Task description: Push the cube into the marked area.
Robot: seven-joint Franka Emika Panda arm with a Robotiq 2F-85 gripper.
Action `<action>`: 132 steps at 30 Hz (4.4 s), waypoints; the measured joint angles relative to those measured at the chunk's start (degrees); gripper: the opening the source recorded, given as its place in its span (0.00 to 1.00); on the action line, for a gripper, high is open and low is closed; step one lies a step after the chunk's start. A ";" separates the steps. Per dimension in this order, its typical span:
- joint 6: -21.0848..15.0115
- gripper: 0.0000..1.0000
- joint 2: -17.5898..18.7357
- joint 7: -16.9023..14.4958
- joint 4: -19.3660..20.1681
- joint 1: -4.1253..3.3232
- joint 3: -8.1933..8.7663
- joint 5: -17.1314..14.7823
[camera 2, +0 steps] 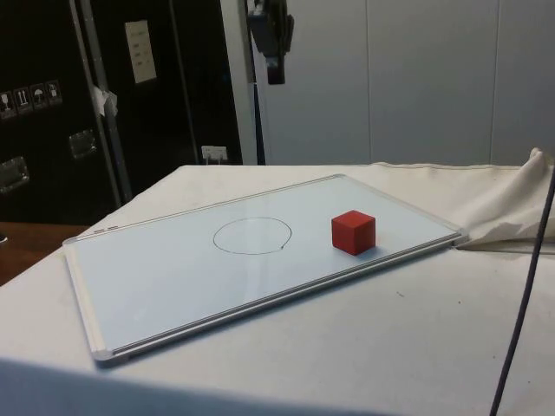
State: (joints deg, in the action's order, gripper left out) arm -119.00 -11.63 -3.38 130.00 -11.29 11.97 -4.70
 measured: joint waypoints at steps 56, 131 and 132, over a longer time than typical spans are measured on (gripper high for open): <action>-28.07 0.00 -14.55 -8.54 41.31 0.69 6.70 0.52; -52.94 0.00 11.29 -3.95 36.04 -1.78 -2.58 -7.56; -53.06 0.00 11.57 -3.84 35.87 -1.78 -2.64 -7.56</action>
State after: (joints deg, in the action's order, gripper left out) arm -172.06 -0.06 -7.22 165.87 -13.06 9.34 -12.26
